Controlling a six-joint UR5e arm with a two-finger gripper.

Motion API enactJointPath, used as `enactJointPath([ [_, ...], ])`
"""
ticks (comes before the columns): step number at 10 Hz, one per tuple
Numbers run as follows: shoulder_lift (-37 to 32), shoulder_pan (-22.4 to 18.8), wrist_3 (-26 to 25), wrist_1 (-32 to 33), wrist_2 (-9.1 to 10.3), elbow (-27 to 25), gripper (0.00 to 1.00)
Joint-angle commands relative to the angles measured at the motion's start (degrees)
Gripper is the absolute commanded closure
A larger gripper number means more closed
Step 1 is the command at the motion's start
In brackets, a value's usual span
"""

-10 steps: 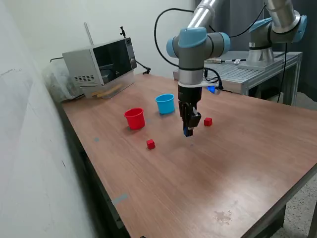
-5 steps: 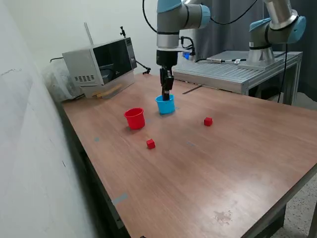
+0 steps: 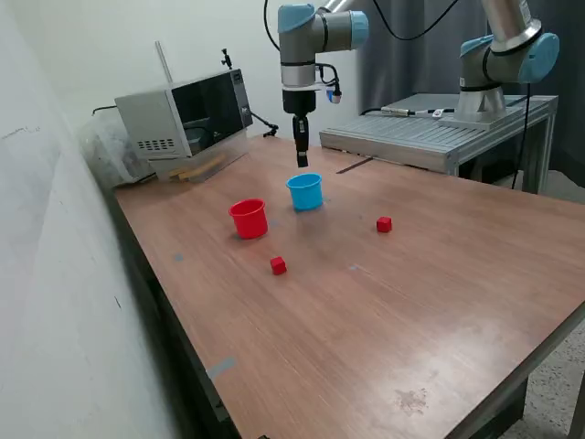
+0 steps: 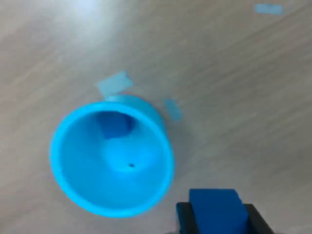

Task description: Place red objects in the red bin, and blue objects in the blue bin.

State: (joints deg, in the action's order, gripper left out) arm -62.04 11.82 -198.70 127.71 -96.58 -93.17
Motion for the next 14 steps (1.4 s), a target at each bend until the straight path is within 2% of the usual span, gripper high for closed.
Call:
enactJointPath([
  [1,-0.5,2.5,1.1,0.1,-0.19,-3.4,1.0],
  [8,-0.6,5.3,2.0,0.6,-0.19,-4.7,1.0],
  [9,-0.6,5.3,2.0,0.6,-0.19,-4.7,0.0],
  [14,-1.2,4.5,3.3,0.3,-0.27,-4.7,0.0],
])
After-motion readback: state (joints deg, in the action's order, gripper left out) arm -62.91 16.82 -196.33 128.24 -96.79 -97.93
